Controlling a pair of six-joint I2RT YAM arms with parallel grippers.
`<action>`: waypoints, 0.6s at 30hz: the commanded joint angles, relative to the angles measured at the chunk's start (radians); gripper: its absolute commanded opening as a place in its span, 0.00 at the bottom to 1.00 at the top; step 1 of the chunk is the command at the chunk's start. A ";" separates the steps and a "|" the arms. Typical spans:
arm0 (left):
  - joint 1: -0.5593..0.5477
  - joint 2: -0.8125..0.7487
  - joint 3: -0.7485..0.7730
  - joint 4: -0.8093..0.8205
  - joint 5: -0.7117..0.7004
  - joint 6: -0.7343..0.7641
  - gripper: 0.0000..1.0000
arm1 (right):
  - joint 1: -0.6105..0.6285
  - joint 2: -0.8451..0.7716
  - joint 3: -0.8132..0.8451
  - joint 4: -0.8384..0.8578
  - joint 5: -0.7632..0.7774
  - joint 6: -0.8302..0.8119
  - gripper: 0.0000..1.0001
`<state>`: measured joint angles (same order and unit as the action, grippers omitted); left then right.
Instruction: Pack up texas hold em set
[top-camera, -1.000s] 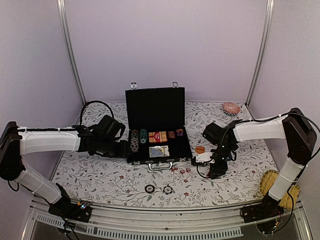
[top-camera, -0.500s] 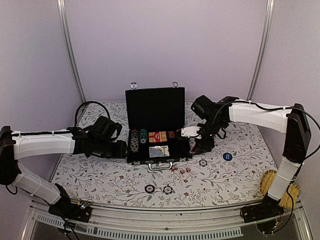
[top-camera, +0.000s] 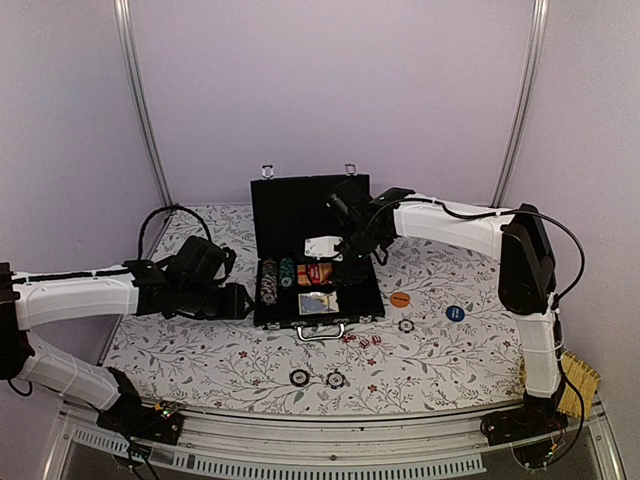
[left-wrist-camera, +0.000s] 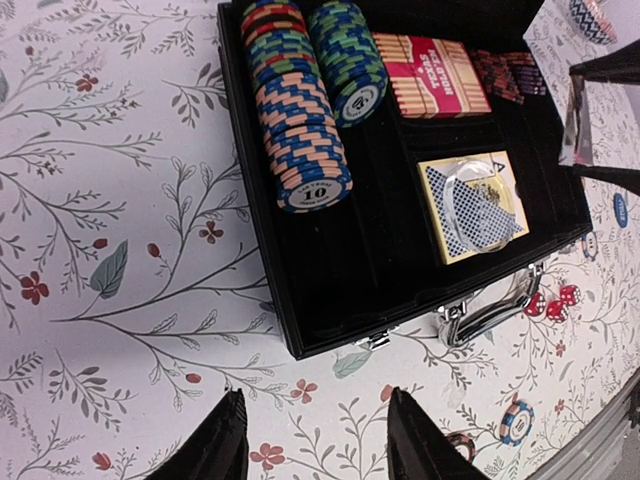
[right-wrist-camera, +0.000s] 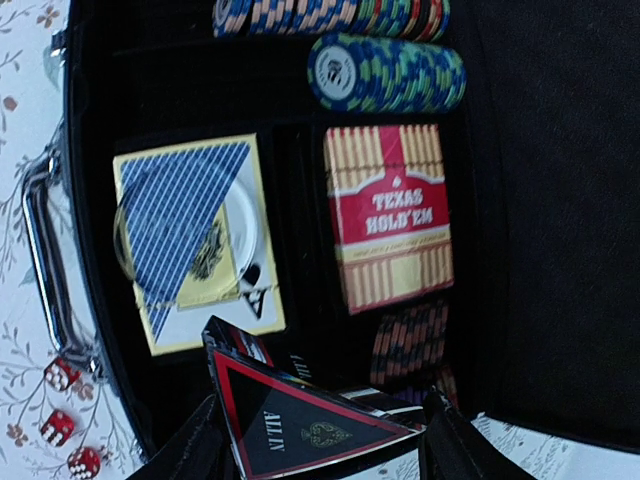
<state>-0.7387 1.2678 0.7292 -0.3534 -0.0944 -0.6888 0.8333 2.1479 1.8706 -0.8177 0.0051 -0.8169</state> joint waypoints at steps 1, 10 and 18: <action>0.002 -0.024 -0.024 0.025 -0.003 -0.017 0.48 | 0.032 0.095 0.112 0.111 0.092 -0.015 0.51; 0.003 -0.046 -0.039 0.030 0.009 -0.034 0.48 | 0.045 0.209 0.164 0.229 0.180 -0.045 0.52; 0.003 -0.066 -0.061 0.036 0.011 -0.043 0.48 | 0.045 0.268 0.168 0.267 0.196 -0.067 0.53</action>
<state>-0.7383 1.2190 0.6811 -0.3340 -0.0868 -0.7223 0.8768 2.3932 2.0090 -0.6018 0.1715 -0.8677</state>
